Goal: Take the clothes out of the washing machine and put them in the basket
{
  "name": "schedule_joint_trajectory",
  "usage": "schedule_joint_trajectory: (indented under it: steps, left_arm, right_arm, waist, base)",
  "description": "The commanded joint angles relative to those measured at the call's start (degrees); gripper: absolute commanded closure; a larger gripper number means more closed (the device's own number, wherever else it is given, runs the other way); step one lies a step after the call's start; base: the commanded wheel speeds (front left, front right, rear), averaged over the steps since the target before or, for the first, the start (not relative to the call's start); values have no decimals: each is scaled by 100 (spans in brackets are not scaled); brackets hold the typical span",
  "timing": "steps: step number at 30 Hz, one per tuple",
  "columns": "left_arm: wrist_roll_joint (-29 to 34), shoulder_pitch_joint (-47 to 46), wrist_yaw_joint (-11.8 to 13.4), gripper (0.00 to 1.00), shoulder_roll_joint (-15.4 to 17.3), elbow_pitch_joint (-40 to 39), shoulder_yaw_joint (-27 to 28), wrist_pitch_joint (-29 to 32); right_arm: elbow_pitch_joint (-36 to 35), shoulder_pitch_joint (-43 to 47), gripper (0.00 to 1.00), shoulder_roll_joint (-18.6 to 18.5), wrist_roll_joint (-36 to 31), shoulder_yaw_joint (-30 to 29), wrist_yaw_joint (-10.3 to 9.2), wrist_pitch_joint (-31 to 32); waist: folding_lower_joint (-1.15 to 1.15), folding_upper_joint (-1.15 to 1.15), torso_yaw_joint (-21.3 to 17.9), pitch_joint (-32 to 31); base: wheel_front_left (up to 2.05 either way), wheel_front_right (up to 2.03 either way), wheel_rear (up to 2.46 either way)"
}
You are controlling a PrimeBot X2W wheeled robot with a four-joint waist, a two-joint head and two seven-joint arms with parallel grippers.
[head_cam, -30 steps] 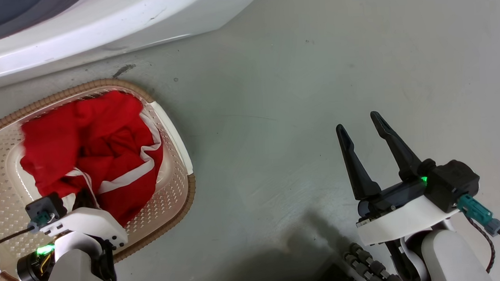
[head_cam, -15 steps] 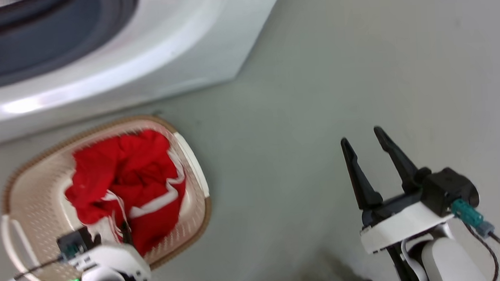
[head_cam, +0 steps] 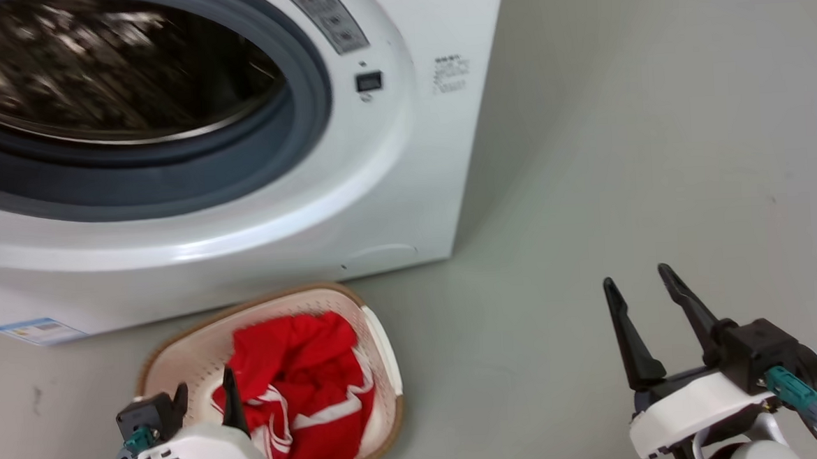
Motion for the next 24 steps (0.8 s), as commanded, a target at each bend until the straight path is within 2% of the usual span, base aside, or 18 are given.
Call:
schedule_joint_trajectory:
  steps: [1, 7, 13, 18, 24]
  left_arm:
    - [-21, 84, -15, 0, -18, -210, -61, -15]
    - [-276, 459, 118, 0, -19, -1447, -499, -15]
    - [-55, 905, 334, 0, -16, -2673, -845, -15]
    - [304, 1257, 310, 0, -18, -3423, -997, -15]
    - [577, 1699, 267, 0, 48, -3888, -1113, -15]
  right_arm:
    - [-75, 95, 0, -3, -42, -52, -2, 36]
    - [-341, 375, 0, -3, -107, -282, -2, 189]
    - [-613, 627, 0, -1, -177, -441, -2, 359]
    - [-797, 829, 0, -2, -229, -557, -2, 503]
    - [-970, 1057, 0, -1, -245, -652, -2, 620]
  waist:
    - [1, 0, 297, -409]
    - [1, 0, 442, -843]
    - [1, 0, 580, -1258]
    - [1, 0, 701, -1541]
    - [1, 0, 845, -1779]
  base:
    - [0, 0, 0]
    - [0, 0, 0]
    - [0, 0, 0]
    - [0, 0, 0]
    - [0, 0, 0]
